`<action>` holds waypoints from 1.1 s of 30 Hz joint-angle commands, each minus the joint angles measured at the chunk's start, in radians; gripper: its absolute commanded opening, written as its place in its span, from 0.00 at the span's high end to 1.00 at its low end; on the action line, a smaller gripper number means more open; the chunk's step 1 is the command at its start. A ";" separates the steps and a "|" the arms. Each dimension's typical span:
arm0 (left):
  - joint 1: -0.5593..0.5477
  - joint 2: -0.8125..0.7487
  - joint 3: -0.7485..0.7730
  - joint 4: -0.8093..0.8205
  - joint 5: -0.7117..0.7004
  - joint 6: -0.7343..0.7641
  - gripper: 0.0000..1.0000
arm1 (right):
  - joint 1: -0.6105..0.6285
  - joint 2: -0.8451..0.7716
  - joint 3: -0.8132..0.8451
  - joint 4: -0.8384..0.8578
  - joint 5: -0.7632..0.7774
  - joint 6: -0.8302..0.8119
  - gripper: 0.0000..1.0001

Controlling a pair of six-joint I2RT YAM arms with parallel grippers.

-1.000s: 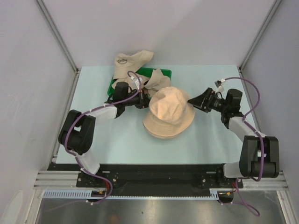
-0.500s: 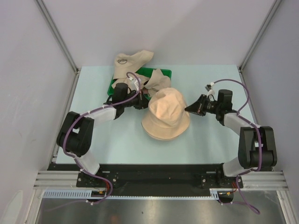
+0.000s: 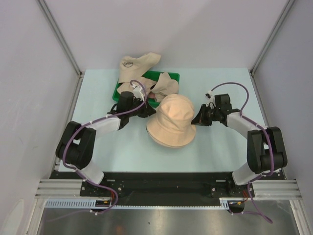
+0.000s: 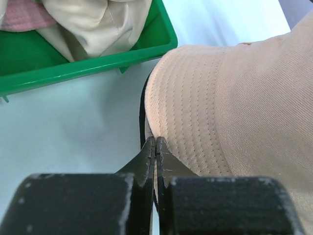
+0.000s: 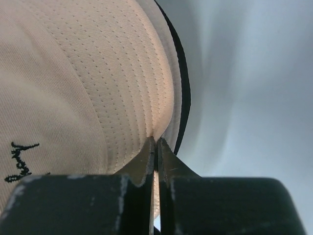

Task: Stack the hats

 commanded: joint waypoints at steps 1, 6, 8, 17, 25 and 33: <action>0.007 -0.059 -0.032 -0.064 -0.106 0.043 1.00 | 0.019 0.009 0.007 -0.126 0.128 -0.057 1.00; 0.010 -0.175 0.041 -0.214 -0.234 0.010 0.50 | 0.034 -0.044 0.031 -0.136 0.153 -0.043 1.00; 0.008 -0.261 0.072 -0.353 -0.322 -0.013 0.26 | 0.042 -0.057 0.036 -0.136 0.156 -0.039 1.00; 0.011 -0.715 -0.162 -0.379 -0.235 -0.300 0.16 | 0.082 -0.089 0.057 -0.131 0.162 -0.014 1.00; -0.023 -0.804 -0.487 -0.014 -0.039 -0.561 0.20 | 0.116 -0.106 0.068 -0.123 0.168 0.003 1.00; -0.044 -0.711 -0.540 0.157 -0.014 -0.645 0.20 | 0.134 -0.120 0.068 -0.126 0.179 0.012 1.00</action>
